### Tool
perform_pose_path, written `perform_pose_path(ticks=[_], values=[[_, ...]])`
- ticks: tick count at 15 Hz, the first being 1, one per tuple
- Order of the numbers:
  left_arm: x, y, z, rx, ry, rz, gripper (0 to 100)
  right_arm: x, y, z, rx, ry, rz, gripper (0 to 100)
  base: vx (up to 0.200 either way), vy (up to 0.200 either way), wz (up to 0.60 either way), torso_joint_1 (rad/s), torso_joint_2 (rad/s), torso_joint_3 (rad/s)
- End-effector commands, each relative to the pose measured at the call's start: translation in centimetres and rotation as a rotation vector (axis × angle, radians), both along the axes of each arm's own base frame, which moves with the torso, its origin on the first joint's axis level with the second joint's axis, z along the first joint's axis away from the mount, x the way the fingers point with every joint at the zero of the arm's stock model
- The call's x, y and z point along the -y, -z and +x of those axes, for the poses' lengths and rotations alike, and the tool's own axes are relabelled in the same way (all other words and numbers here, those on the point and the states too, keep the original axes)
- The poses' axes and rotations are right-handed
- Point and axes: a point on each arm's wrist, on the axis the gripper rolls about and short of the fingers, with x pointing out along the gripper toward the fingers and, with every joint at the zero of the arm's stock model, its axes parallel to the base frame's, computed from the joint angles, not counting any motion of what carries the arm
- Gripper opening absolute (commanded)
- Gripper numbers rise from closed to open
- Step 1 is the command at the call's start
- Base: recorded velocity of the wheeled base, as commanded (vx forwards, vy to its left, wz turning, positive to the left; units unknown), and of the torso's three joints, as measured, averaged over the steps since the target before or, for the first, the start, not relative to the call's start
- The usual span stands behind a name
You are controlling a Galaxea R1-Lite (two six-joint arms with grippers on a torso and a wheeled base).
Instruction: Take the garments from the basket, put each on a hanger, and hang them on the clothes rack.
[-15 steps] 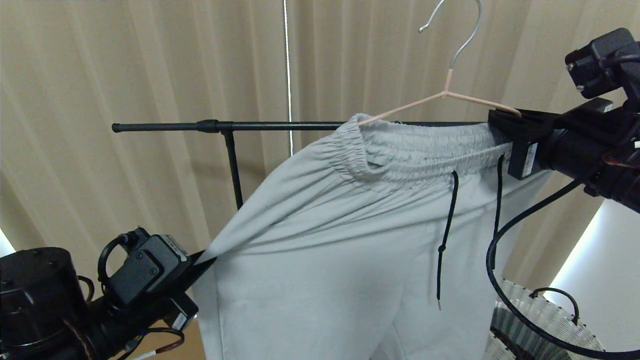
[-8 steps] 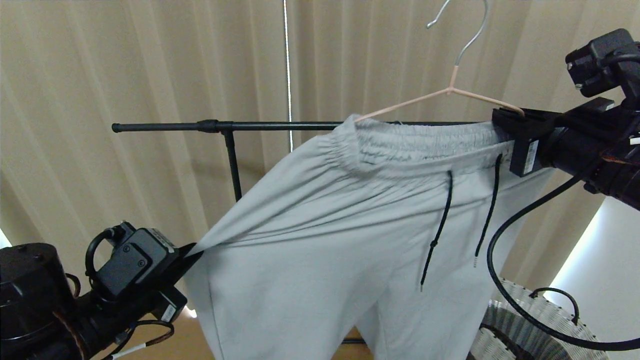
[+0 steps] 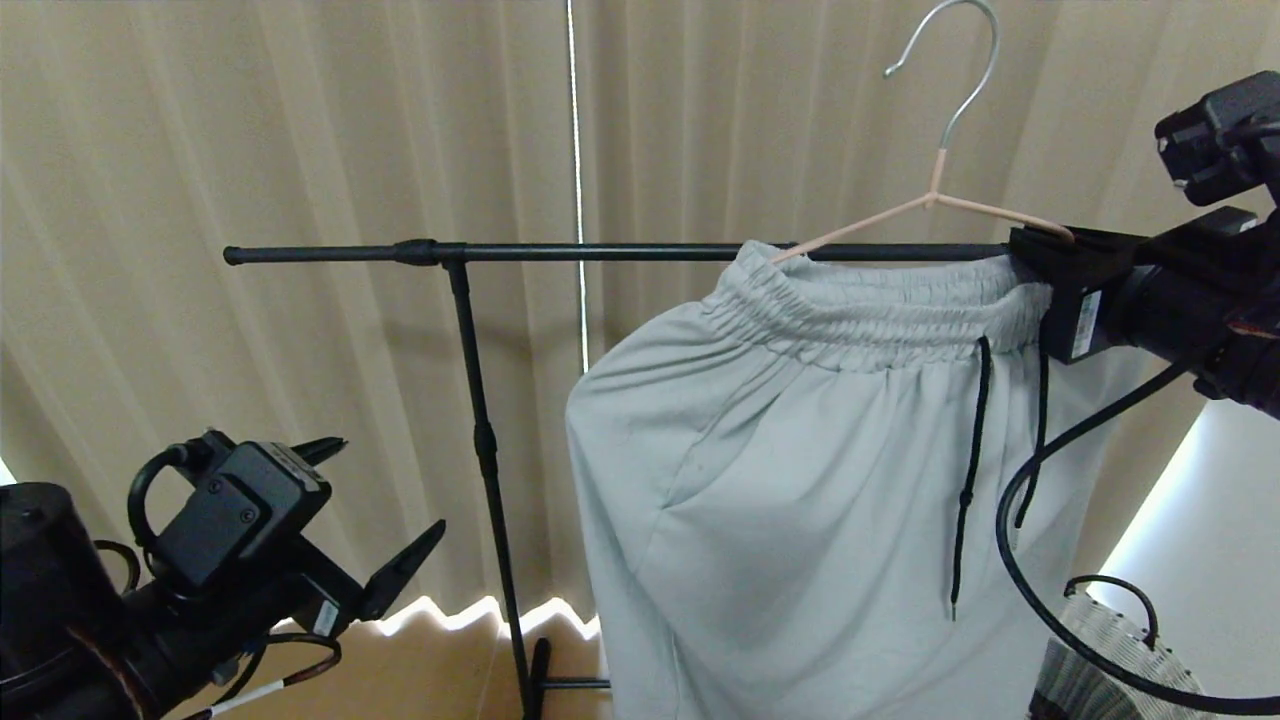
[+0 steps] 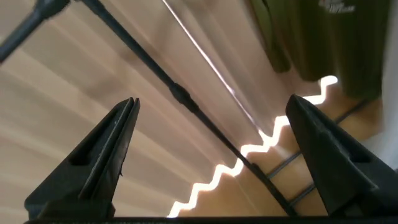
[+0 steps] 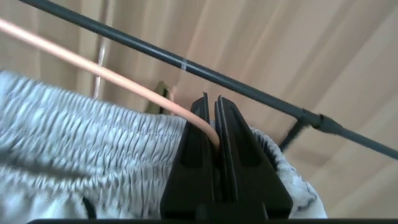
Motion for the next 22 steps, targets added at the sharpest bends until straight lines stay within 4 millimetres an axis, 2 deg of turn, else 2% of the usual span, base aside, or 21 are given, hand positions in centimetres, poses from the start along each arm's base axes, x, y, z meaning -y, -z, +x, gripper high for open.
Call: perform_pose_path(ticks=[1, 4, 6, 9, 10, 12, 15, 22], values=[[-0.3, -1.1, -0.7, 0.038, -0.010, -0.067, 100, 0.8, 0.4, -0.4, -0.017, 0.026, -0.008, 0, 0.000, 0.000, 0.00, 0.000, 0.00, 0.000], [-1.3, -1.9, -1.8, 0.053, -0.054, -0.189, 100, 2.4, 1.0, -1.2, -0.072, 0.086, -0.027, 0, 0.000, 0.000, 0.00, 0.000, 0.00, 0.000], [-2.2, -1.0, -3.3, -0.004, -0.103, -0.292, 100, 3.5, 1.5, -2.6, -0.120, 0.116, -0.043, 0, 0.000, 0.000, 0.00, 0.000, 0.00, 0.000], [-3.1, -0.7, -3.1, -0.010, -0.169, -0.302, 100, 5.4, 1.7, -4.5, -0.157, 0.194, -0.049, 0, 0.000, 0.000, 0.00, 0.000, 0.00, 0.000], [-3.2, -0.6, -3.1, -0.017, -0.176, -0.306, 100, 6.5, 1.8, -5.9, -0.175, 0.247, -0.049, 0, 0.000, 0.000, 0.00, 0.000, 0.00, 0.000], [-3.2, -0.1, -3.4, -0.041, -0.175, -0.315, 100, 7.5, 1.9, -7.2, -0.205, 0.296, -0.053, 0, 0.000, 0.000, 0.00, 0.000, 0.00, 0.000], [-3.2, -0.3, -3.3, -0.031, -0.172, -0.323, 100, 8.8, 2.2, -9.3, -0.263, 0.406, -0.057, 0, 0.000, 0.000, 0.00, 0.000, 0.00, 0.000], [-3.3, -0.4, -3.7, -0.016, -0.168, -0.323, 100, 11.0, 3.0, -9.8, -0.339, 0.578, -0.083, 0, 0.000, 0.000, 0.00, 0.000, 0.00, 0.000]])
